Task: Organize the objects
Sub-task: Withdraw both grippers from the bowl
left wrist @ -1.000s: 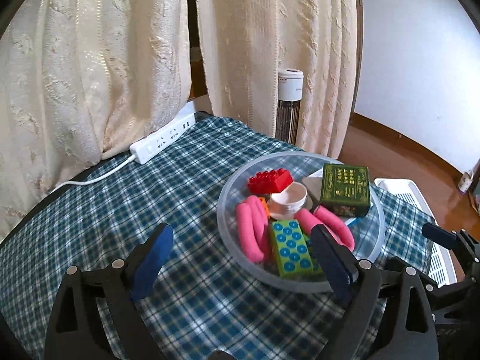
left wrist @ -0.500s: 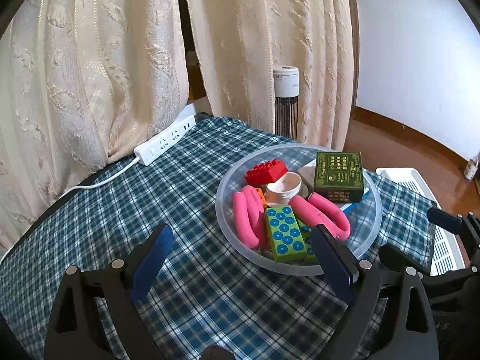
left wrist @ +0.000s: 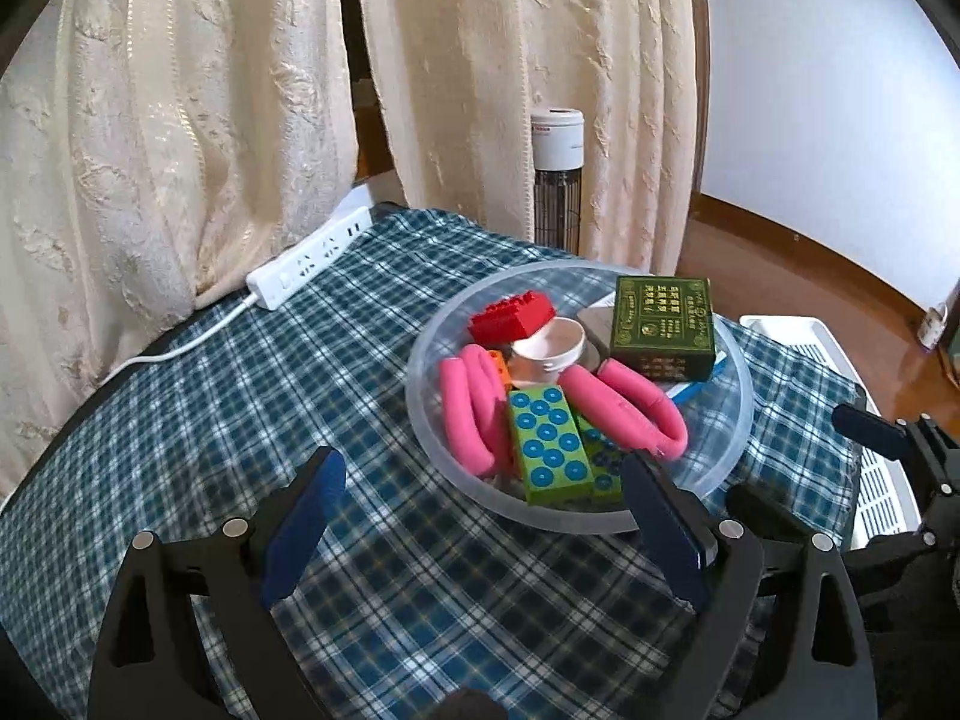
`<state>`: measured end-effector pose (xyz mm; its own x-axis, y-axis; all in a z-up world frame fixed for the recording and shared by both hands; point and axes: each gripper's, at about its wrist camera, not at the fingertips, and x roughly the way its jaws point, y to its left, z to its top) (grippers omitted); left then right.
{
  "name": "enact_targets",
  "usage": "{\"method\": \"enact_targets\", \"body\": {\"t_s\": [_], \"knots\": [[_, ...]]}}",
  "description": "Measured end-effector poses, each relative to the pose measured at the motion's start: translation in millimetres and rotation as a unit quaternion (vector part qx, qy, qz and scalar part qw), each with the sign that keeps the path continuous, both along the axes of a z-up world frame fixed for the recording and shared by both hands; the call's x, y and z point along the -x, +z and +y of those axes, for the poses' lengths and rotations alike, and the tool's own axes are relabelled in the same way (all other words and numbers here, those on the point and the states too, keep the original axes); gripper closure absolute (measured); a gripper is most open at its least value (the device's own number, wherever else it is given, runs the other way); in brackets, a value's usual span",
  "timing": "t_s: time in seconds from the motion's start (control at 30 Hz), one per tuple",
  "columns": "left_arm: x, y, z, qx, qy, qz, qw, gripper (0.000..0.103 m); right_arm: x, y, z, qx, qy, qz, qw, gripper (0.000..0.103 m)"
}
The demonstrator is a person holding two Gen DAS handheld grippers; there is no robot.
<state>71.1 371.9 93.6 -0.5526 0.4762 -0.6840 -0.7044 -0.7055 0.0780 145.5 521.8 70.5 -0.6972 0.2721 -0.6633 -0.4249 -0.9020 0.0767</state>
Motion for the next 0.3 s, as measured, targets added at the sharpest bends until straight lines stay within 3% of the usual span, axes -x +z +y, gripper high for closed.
{"method": "enact_targets", "body": {"t_s": [0.3], "knots": [[2.3,-7.0,1.5,0.006,-0.010,-0.008,0.9999,0.005,2.5,-3.8,2.4,0.007,-0.003,-0.003,1.000,0.000]]}}
